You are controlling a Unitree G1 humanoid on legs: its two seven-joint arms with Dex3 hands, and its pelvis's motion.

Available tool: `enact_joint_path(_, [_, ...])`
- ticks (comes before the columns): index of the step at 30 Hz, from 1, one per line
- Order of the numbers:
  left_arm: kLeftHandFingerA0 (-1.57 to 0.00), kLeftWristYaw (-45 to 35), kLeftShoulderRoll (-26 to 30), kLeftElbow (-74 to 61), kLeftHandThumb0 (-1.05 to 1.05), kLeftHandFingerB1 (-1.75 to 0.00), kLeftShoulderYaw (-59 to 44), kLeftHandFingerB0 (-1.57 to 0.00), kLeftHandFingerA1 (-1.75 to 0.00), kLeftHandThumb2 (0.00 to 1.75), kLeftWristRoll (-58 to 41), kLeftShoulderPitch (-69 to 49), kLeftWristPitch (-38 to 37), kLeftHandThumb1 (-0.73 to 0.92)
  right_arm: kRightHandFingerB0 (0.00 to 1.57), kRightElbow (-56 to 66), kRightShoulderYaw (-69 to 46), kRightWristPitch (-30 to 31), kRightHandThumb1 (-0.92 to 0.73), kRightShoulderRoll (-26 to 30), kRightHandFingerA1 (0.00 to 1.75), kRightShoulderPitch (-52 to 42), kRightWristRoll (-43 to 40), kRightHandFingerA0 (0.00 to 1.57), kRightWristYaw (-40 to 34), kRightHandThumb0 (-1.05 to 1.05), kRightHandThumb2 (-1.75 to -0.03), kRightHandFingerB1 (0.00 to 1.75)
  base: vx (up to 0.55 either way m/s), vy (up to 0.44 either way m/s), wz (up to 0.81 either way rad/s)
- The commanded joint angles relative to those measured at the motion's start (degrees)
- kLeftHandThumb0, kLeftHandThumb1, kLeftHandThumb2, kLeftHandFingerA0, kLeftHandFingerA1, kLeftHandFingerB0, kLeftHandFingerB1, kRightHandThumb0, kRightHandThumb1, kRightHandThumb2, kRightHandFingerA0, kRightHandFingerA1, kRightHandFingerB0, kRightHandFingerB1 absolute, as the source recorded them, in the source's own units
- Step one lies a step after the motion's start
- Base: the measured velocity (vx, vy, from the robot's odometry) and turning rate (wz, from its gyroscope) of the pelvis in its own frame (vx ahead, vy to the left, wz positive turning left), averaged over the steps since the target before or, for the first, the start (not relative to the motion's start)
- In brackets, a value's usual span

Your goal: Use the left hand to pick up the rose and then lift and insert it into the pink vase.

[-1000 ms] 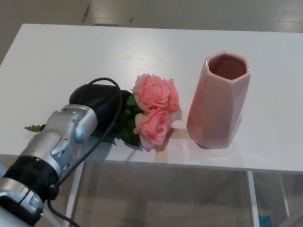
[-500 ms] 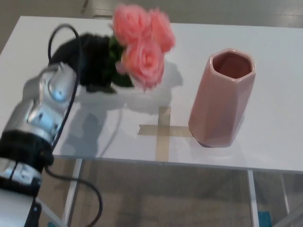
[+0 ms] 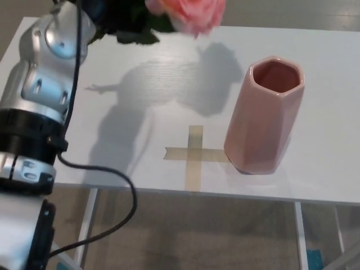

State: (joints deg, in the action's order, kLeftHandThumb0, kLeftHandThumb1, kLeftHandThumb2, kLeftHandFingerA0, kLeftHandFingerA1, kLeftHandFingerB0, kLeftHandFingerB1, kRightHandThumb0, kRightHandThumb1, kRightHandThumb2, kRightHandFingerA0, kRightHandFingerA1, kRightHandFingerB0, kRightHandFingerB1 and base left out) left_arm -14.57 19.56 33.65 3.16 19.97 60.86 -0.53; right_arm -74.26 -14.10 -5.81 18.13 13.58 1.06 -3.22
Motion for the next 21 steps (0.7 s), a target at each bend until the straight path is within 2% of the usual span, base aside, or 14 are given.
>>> enact_joint_path(1, [-0.89, -5.9, -3.9, -3.9, -0.2, -1.09, -6.6, -0.72, -1.37, 0.65, -13.1, 6.0, 9.9, 0.85, 0.57, -0.3, -0.4, 0.7, -0.66, -0.2, 0.5, -1.0, -1.0, 0.7, 0.5, -0.31, -0.58, 0.44, 0.0, 0.0, 0.0])
enact_joint_path(2, [-0.89, -6.1, -4.1, -4.0, -0.2, -1.09, -6.8, -0.72, -1.37, 0.65, -13.0, 6.0, 10.1, 0.85, 0.57, -0.3, -0.4, 0.7, -0.66, -0.2, 0.5, -1.0, -1.0, 0.7, 0.5, -0.31, -0.58, 0.44, 0.0, 0.0, 0.0])
enact_joint_path(3, [-0.89, -6.4, -4.8, -5.3, -0.21, -1.0, -7.7, -0.76, -1.37, 0.67, -14.3, 6.2, 12.1, 0.84, 0.56, -0.3, -0.3, 0.5, -0.66, -0.3, 0.5, -1.4, -1.0, 0.69, 0.6, -0.31, -0.58, 0.43, 0.0, 0.0, 0.0])
enact_joint_path(4, [-0.89, -6.8, -5.9, -7.1, -0.21, -1.0, -9.2, -0.76, -1.37, 0.67, -16.2, 6.7, 15.0, 0.84, 0.56, -0.2, -0.3, 0.3, -0.66, -0.2, 0.5, -2.0, -0.9, 0.69, 0.9, -0.31, -0.58, 0.43, 0.0, 0.0, 0.0])
enact_joint_path(6, [-0.89, -7.0, -6.0, -7.4, -0.21, -1.0, -9.5, -0.76, -1.37, 0.67, -16.1, 6.8, 15.4, 0.84, 0.56, -0.2, -0.3, 0.4, -0.66, -0.2, 0.5, -1.8, -0.9, 0.69, 0.9, -0.31, -0.58, 0.43, 0.0, 0.0, 0.0])
enact_joint_path(7, [-0.89, -6.7, -8.1, -10.4, -0.21, -0.92, -12.1, -0.79, -1.37, 0.66, -19.9, 8.6, 21.9, 0.84, 0.56, -0.2, -0.2, 0.7, -0.66, -0.1, 0.5, -1.8, -0.9, 0.7, 0.7, -0.31, -0.58, 0.43, 0.0, 0.0, 0.0])
enact_joint_path(10, [-0.89, -6.4, -10.4, -12.2, -0.21, -0.87, -14.3, -0.82, -1.38, 0.67, -23.1, 10.7, 26.8, 0.83, 0.56, -0.2, -0.3, 0.6, -0.66, -0.4, 0.5, -2.0, -0.9, 0.7, 0.5, -0.31, -0.58, 0.43, 0.0, 0.0, 0.0])
enact_joint_path(14, [-0.89, -6.3, -11.6, -13.2, -0.2, -0.87, -15.7, -0.82, -1.4, 0.67, -24.4, 11.5, 29.4, 0.83, 0.57, -0.3, -0.3, 0.5, -0.66, -0.3, 0.5, -2.0, -0.9, 0.71, 0.7, -0.31, -0.58, 0.44, 0.0, 0.0, 0.0])
enact_joint_path(15, [-0.95, -5.8, -13.8, -14.8, -0.19, -0.88, -16.8, -0.84, -1.47, 0.67, -27.0, 12.8, 33.0, 0.83, 0.58, -0.3, -0.5, 0.4, -0.66, -0.3, 0.5, -2.2, -1.1, 0.71, 0.8, -0.31, -0.58, 0.44, 0.0, 0.0, 0.0])
enact_joint_path(16, [-0.95, -5.6, -14.8, -15.7, -0.19, -0.89, -17.2, -0.84, -1.47, 0.67, -28.2, 13.6, 35.0, 0.84, 0.57, -0.4, -0.7, 0.3, -0.66, -0.4, 0.5, -2.4, -1.3, 0.7, 0.9, -0.31, -0.58, 0.44, 0.0, 0.0, 0.0])
enact_joint_path(21, [-0.97, -5.0, -15.7, -17.4, -0.19, -0.9, -17.0, -0.83, -1.48, 0.66, -27.7, 15.2, 37.8, 0.85, 0.57, -0.4, -0.7, 0.3, -0.66, -0.6, 0.49, -2.3, -1.3, 0.69, 0.9, -0.31, -0.58, 0.44, 0.0, 0.0, 0.0])
